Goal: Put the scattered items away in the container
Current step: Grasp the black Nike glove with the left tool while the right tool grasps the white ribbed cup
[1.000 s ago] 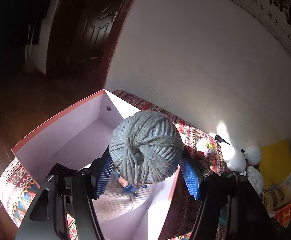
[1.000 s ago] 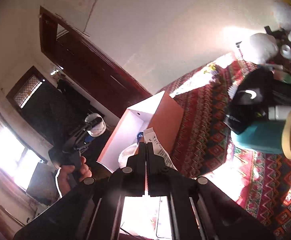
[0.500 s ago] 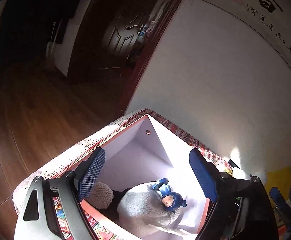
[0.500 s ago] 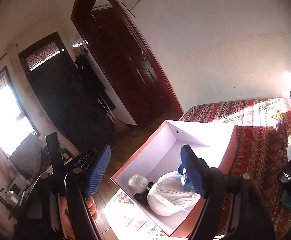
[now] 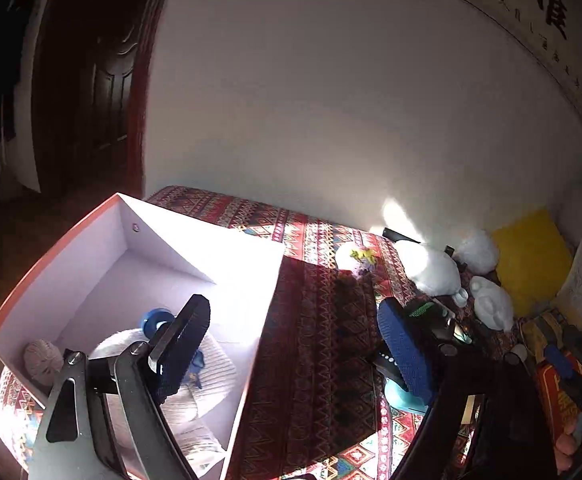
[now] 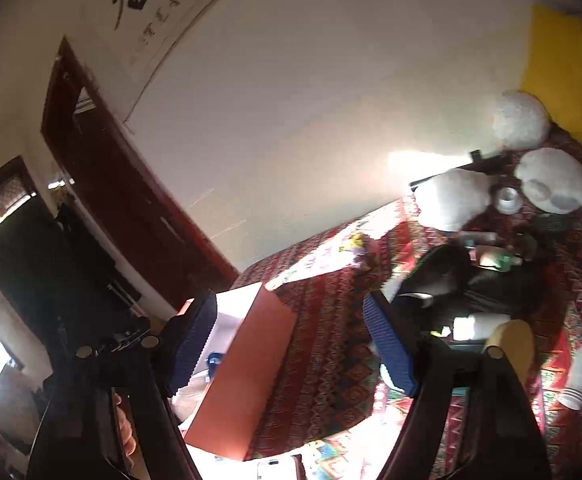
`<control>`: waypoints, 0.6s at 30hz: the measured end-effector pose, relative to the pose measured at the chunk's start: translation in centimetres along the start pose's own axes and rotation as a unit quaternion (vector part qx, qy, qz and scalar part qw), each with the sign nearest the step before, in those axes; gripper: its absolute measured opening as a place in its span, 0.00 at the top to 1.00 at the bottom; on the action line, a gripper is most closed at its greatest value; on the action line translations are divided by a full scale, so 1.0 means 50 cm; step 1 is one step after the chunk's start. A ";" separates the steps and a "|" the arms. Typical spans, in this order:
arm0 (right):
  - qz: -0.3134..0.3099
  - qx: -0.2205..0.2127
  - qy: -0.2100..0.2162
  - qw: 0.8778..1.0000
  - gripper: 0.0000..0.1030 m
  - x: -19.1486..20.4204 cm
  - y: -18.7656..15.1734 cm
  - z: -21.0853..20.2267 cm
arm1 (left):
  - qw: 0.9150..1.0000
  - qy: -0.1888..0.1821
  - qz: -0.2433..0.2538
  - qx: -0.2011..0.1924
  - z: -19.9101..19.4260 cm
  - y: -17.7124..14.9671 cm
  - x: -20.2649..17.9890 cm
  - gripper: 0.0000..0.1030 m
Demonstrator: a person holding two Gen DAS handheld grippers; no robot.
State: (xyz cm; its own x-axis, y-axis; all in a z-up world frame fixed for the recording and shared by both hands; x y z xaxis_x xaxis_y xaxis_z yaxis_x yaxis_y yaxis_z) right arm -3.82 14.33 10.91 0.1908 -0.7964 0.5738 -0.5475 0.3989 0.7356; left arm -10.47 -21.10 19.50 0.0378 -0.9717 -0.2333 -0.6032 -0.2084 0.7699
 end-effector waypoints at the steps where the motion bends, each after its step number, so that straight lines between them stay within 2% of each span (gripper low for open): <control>1: 0.017 -0.004 -0.029 0.999 0.26 -0.055 -0.003 -0.017 | 1.000 -0.008 0.015 0.019 0.032 -0.017 -0.047 0.16; 4: 0.076 0.002 -0.119 0.990 0.26 -0.221 -0.032 -0.058 | 0.996 -0.021 0.056 0.071 0.138 -0.073 -0.180 0.16; 6: 0.133 0.038 -0.176 0.975 0.26 -0.325 -0.049 -0.061 | 0.991 -0.025 0.085 0.102 0.207 -0.099 -0.260 0.16; 9: 0.194 0.083 -0.176 0.962 0.26 -0.426 -0.069 -0.057 | 0.984 -0.016 0.124 0.123 0.292 -0.134 -0.351 0.16; 13: 0.162 0.118 -0.210 0.957 0.26 -0.469 -0.081 -0.066 | 0.976 0.005 0.144 0.166 0.398 -0.173 -0.412 0.16; 16: 0.157 0.132 -0.194 0.959 0.25 -0.478 -0.080 -0.063 | 0.970 0.028 0.160 0.179 0.442 -0.202 -0.430 0.17; 17: 0.160 0.133 -0.186 0.960 0.25 -0.481 -0.079 -0.059 | 0.970 0.034 0.161 0.177 0.449 -0.206 -0.430 0.19; 18: 0.164 0.134 -0.177 0.961 0.24 -0.481 -0.079 -0.054 | 0.971 0.039 0.159 0.173 0.452 -0.208 -0.426 0.45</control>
Point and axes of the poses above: each gripper's, at about its wrist camera, not at the fingertips, and z roughly the way its jaws point, x to its left, y to its top, the point moved 4 cm from there along z, roughly the way its jaws point, and after that the axes turned 2 degrees about y, right-handed, at the moved point
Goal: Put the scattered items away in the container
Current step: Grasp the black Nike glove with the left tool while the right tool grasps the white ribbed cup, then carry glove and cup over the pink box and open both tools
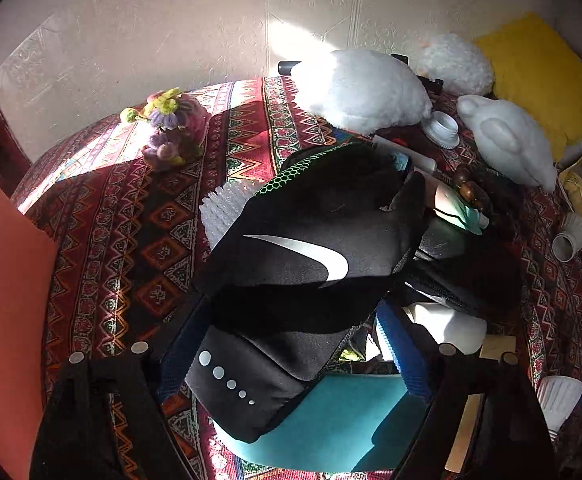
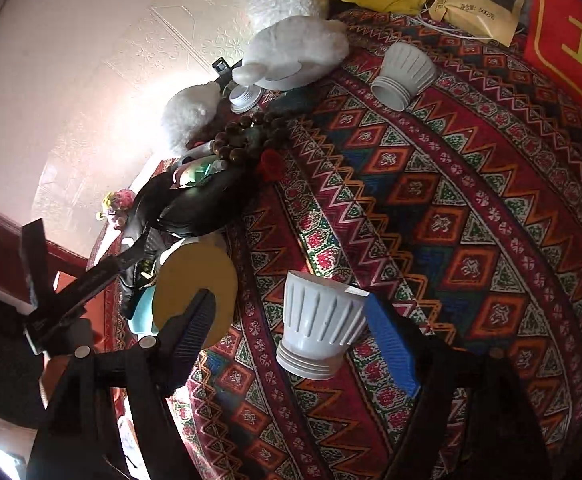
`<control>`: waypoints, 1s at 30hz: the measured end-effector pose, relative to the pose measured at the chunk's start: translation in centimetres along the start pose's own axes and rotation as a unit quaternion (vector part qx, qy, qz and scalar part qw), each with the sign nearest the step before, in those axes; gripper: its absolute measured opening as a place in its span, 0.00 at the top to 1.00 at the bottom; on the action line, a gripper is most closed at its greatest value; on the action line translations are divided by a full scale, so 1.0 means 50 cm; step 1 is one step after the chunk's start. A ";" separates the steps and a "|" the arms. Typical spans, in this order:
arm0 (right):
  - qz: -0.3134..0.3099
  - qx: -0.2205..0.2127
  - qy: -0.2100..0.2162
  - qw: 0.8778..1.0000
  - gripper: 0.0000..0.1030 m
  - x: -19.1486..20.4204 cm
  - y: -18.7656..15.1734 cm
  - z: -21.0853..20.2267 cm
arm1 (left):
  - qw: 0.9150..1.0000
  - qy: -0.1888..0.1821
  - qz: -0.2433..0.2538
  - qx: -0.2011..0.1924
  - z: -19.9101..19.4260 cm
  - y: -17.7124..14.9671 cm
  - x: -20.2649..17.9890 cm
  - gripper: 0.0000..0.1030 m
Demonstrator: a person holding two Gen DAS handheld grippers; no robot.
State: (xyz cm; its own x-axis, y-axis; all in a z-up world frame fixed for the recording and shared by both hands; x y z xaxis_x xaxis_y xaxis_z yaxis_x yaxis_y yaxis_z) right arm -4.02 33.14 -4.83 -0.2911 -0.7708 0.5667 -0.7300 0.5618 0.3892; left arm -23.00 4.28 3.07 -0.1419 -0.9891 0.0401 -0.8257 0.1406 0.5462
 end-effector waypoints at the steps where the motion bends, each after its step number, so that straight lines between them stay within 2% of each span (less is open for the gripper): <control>1: 0.002 0.003 0.008 1.000 0.24 0.004 -0.001 0.002 | 1.000 0.005 -0.003 0.000 0.001 0.000 0.004 0.75; 3: -0.002 0.006 0.013 1.000 0.23 0.013 0.002 0.005 | 1.000 0.005 -0.015 -0.005 -0.008 0.005 0.019 0.92; 8: 0.005 0.020 -0.021 1.000 0.23 0.005 -0.007 0.026 | 0.996 -0.036 -0.078 -0.021 -0.079 0.019 0.072 0.94; 12: 0.042 0.054 -0.038 0.997 0.23 -0.037 -0.021 0.067 | 0.993 -0.054 -0.096 -0.050 -0.176 0.017 0.104 0.94; 13: 0.049 0.064 -0.038 0.996 0.29 -0.046 -0.024 0.078 | 0.992 -0.057 -0.101 -0.057 -0.203 0.013 0.114 0.94; 14: 0.053 0.065 -0.036 0.996 0.47 -0.052 -0.025 0.083 | 0.990 -0.061 -0.108 -0.064 -0.230 0.006 0.126 0.94; 15: 0.056 0.058 -0.030 0.996 0.49 -0.054 -0.022 0.079 | 0.989 -0.067 -0.115 -0.071 -0.259 -0.004 0.140 0.94; 18: 0.080 0.035 0.043 0.995 0.49 -0.041 -0.014 0.057 | 0.984 -0.065 -0.132 -0.097 -0.345 -0.043 0.192 0.94; 20: 0.072 0.012 0.077 0.994 0.49 -0.014 -0.012 0.029 | 0.978 -0.069 -0.160 -0.111 -0.396 -0.070 0.242 0.94; 24: 0.001 -0.037 0.116 0.992 0.49 0.080 -0.023 -0.044 | 0.962 -0.051 -0.213 -0.161 -0.494 -0.113 0.357 0.94; 27: -0.059 -0.037 0.165 0.984 0.49 0.177 -0.061 -0.082 | 0.947 -0.029 -0.249 -0.200 -0.560 -0.134 0.458 0.94; 30: -0.133 -0.031 0.203 0.970 0.49 0.307 -0.115 -0.099 | 0.932 0.024 -0.278 -0.230 -0.605 -0.163 0.570 0.94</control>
Point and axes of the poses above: each gripper's, at about its wrist camera, not at the fingertips, and z roughly the way its jaws point, x to its left, y to its top, the point moved 4 cm from there along z, roughly the way its jaws point, and after that the axes turned 2 degrees about y, right-handed, at the moved point
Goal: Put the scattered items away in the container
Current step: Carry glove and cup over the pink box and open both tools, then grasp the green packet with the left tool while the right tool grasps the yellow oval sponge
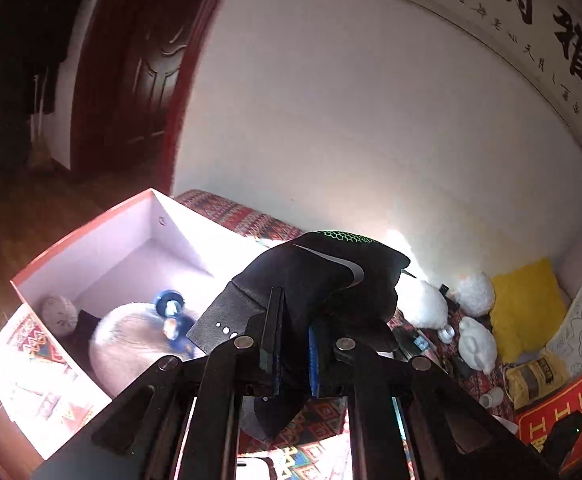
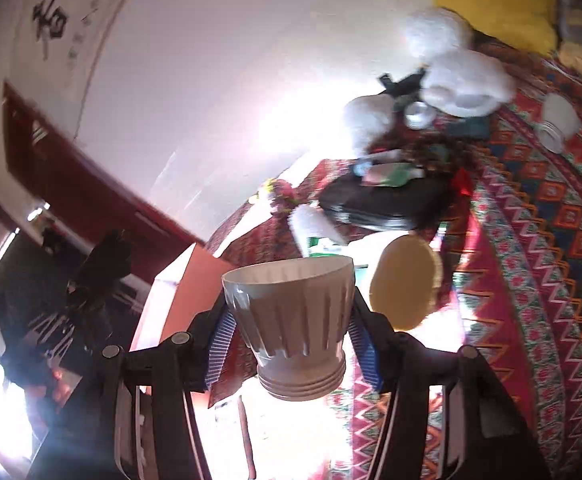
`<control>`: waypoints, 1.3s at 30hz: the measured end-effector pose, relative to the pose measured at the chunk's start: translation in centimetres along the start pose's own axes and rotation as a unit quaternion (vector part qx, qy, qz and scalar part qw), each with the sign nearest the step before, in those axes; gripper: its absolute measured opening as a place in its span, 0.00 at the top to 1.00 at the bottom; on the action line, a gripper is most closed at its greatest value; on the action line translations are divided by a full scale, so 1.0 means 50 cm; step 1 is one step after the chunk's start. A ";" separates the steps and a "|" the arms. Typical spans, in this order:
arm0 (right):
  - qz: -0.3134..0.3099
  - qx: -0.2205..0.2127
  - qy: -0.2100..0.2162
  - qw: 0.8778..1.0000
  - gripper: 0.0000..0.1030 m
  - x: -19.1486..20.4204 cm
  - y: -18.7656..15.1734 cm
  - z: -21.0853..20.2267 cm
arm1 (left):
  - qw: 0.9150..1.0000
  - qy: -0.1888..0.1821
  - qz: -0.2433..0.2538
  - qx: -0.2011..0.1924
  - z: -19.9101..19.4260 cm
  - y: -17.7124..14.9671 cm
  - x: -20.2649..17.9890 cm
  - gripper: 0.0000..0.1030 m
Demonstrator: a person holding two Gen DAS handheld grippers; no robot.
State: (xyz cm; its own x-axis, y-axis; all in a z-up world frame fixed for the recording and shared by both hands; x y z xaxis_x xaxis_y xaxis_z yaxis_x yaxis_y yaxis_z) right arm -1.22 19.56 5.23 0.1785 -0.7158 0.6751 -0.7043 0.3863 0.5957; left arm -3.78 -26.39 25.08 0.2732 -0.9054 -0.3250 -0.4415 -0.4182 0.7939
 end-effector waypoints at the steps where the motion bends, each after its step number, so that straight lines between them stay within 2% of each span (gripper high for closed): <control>1: -0.026 0.008 0.013 1.000 0.49 0.050 -0.012 0.018 | 1.000 0.019 -0.006 -0.011 -0.003 0.015 0.036 0.94; 3: -0.072 0.029 0.039 0.996 0.49 0.149 -0.043 0.063 | 0.999 0.037 -0.031 -0.017 0.003 0.038 0.109 0.94; 7: -0.149 0.063 0.088 0.983 0.49 0.338 -0.097 0.169 | 0.996 0.033 -0.084 0.004 0.043 0.055 0.226 0.94; 11: -0.209 0.083 0.114 0.968 0.49 0.497 -0.130 0.283 | 0.994 0.050 -0.092 0.008 0.068 0.065 0.284 0.94; 14: -0.241 0.087 0.116 0.960 0.47 0.574 -0.149 0.353 | 0.993 0.067 -0.097 0.005 0.075 0.073 0.322 0.92; 15: -0.250 0.088 0.109 0.958 0.41 0.590 -0.155 0.372 | 0.991 0.077 -0.105 0.002 0.075 0.074 0.338 0.84; 16: -0.256 0.085 0.098 0.958 0.22 0.599 -0.160 0.385 | 0.990 0.088 -0.113 -0.005 0.072 0.075 0.352 0.67; 17: -0.258 0.078 0.088 0.959 0.17 0.605 -0.162 0.388 | 0.988 0.101 -0.119 -0.016 0.066 0.075 0.364 0.51; 18: -0.259 0.071 0.085 0.960 0.17 0.607 -0.162 0.386 | 0.986 0.109 -0.124 -0.029 0.056 0.076 0.373 0.23; 19: -0.257 0.069 0.088 0.960 0.17 0.605 -0.162 0.383 | 0.984 0.115 -0.128 -0.045 0.043 0.078 0.380 0.14; 22: -0.229 0.071 0.089 0.967 0.17 0.577 -0.149 0.361 | 0.982 0.128 -0.119 -0.073 0.010 0.082 0.380 0.14; 26: -0.184 0.061 0.074 0.978 0.17 0.509 -0.104 0.303 | 0.985 0.119 -0.094 -0.078 -0.003 0.075 0.347 0.14; 29: -0.157 0.029 0.048 0.986 0.16 0.436 -0.054 0.230 | 0.991 0.096 -0.071 -0.068 0.003 0.064 0.289 0.14; 32: -0.125 -0.014 0.018 0.992 0.15 0.348 -0.002 0.139 | 0.996 0.063 -0.027 -0.057 0.015 0.041 0.185 0.14; 34: -0.095 -0.042 -0.003 0.995 0.14 0.279 0.031 0.080 | 0.999 0.026 0.013 -0.035 0.036 0.010 0.091 0.14; 36: -0.056 -0.066 -0.026 0.996 0.13 0.205 0.056 0.028 | 0.999 -0.016 0.048 0.004 0.070 -0.037 -0.010 0.10; 37: -0.033 -0.076 -0.037 0.996 0.13 0.164 0.064 0.008 | 0.997 -0.033 0.061 0.027 0.090 -0.068 -0.055 0.07; 39: 0.014 -0.089 -0.049 0.995 0.13 0.081 0.070 -0.024 | 0.991 -0.058 0.084 0.081 0.136 -0.142 -0.139 0.06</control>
Point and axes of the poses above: each gripper's, at about its wrist camera, not at the fingertips, and z roughly the way its jaws point, x to its left, y to its top, the point moved 4 cm from there along z, roughly the way its jaws point, and after that the axes turned 2 degrees about y, right-handed, at the moved point
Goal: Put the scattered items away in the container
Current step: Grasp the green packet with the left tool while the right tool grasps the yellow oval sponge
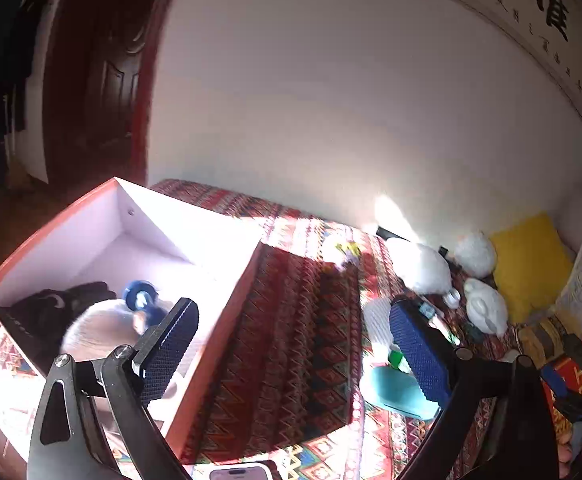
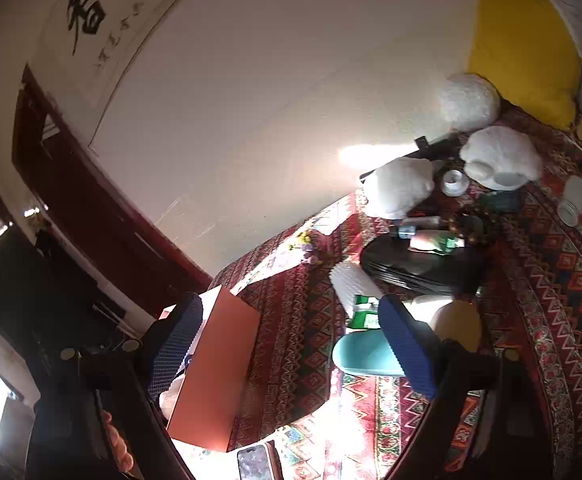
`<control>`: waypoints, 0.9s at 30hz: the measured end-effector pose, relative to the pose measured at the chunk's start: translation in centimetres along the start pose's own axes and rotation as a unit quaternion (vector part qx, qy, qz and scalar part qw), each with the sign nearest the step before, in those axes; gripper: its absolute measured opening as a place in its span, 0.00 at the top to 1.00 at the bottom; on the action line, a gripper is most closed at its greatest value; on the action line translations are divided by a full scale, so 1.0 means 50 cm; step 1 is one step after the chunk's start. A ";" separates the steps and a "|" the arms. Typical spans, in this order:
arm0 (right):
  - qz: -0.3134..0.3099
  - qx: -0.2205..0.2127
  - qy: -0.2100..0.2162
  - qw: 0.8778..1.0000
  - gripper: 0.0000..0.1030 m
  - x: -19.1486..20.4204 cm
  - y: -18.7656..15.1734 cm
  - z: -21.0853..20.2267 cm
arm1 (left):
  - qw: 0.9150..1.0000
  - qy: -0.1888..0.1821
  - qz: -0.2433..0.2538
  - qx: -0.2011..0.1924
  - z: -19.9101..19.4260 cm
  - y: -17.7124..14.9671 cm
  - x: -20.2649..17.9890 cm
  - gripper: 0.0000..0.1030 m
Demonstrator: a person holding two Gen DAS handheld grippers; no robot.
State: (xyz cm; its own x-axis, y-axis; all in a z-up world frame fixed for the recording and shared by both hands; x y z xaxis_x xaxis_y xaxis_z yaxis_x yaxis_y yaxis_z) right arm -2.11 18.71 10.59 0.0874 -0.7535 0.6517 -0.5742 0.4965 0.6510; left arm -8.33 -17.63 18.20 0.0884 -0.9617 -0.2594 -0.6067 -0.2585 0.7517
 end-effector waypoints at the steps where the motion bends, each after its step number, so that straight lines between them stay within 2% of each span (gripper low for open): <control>1: 0.023 -0.001 -0.006 1.000 0.13 -0.041 0.001 -0.005 | 0.999 -0.015 0.011 0.032 0.039 -0.031 -0.042 0.06; 3: 0.068 0.010 -0.023 0.997 0.13 -0.120 -0.011 0.000 | 0.993 -0.039 0.028 0.104 0.120 -0.096 -0.115 0.06; 5: 0.108 0.040 -0.042 0.992 0.13 -0.196 -0.041 0.026 | 0.984 -0.044 0.023 0.169 0.194 -0.157 -0.165 0.06; 9: 0.179 0.145 -0.060 0.971 0.13 -0.313 -0.114 0.113 | 0.968 -0.042 -0.029 0.244 0.300 -0.222 -0.203 0.06; 10: 0.185 0.158 -0.061 0.968 0.13 -0.326 -0.118 0.132 | 0.966 -0.041 -0.042 0.251 0.318 -0.226 -0.208 0.06; 12: 0.176 0.156 -0.063 0.970 0.12 -0.330 -0.109 0.158 | 0.966 -0.038 -0.060 0.247 0.341 -0.221 -0.218 0.06; 14: 0.155 0.151 -0.067 0.974 0.04 -0.324 -0.099 0.180 | 0.968 -0.038 -0.067 0.237 0.364 -0.210 -0.230 0.06; 17: 0.124 0.184 -0.100 0.970 0.02 -0.335 -0.112 0.229 | 0.972 -0.026 -0.039 0.232 0.402 -0.202 -0.253 0.06; 18: 0.122 0.198 -0.113 0.966 0.06 -0.347 -0.121 0.241 | 0.973 -0.018 -0.023 0.230 0.415 -0.202 -0.262 0.06; 19: 0.121 0.203 -0.122 0.964 0.21 -0.358 -0.126 0.245 | 0.974 -0.011 -0.011 0.228 0.429 -0.202 -0.269 0.06; 20: 0.123 0.198 -0.121 0.965 0.25 -0.364 -0.121 0.241 | 0.974 -0.007 -0.006 0.228 0.441 -0.203 -0.273 0.06; 23: 0.158 0.186 -0.078 0.967 0.26 -0.375 -0.102 0.218 | 0.969 -0.030 -0.030 0.242 0.475 -0.208 -0.281 0.06; 24: 0.158 0.185 -0.070 0.967 0.26 -0.375 -0.096 0.213 | 0.970 -0.032 -0.036 0.236 0.477 -0.209 -0.283 0.10; 25: 0.155 0.185 -0.066 0.968 0.26 -0.374 -0.091 0.209 | 0.974 -0.018 -0.027 0.225 0.475 -0.209 -0.286 0.34; 26: 0.151 0.187 -0.065 0.969 0.26 -0.375 -0.089 0.204 | 0.976 -0.006 -0.009 0.219 0.474 -0.209 -0.292 0.49; 27: 0.149 0.189 -0.066 0.968 0.26 -0.377 -0.089 0.201 | 0.976 -0.011 -0.004 0.220 0.473 -0.209 -0.298 0.72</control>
State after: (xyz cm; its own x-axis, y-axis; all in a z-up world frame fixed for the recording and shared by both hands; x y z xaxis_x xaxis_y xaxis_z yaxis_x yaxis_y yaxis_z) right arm -9.37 26.39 -8.49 -0.2186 -0.6619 0.7170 -0.8168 0.5261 0.2366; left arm -21.98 1.55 -0.11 0.0801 -0.9562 -0.2815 -0.8864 -0.1975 0.4187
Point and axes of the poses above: each gripper's, at about its wrist camera, not at the fingertips, and z roughly the way its jaws point, x to its left, y to its top, the point moved 4 cm from there along z, roughly the way its jaws point, and after that the axes turned 2 degrees about y, right-handed, at the moved point
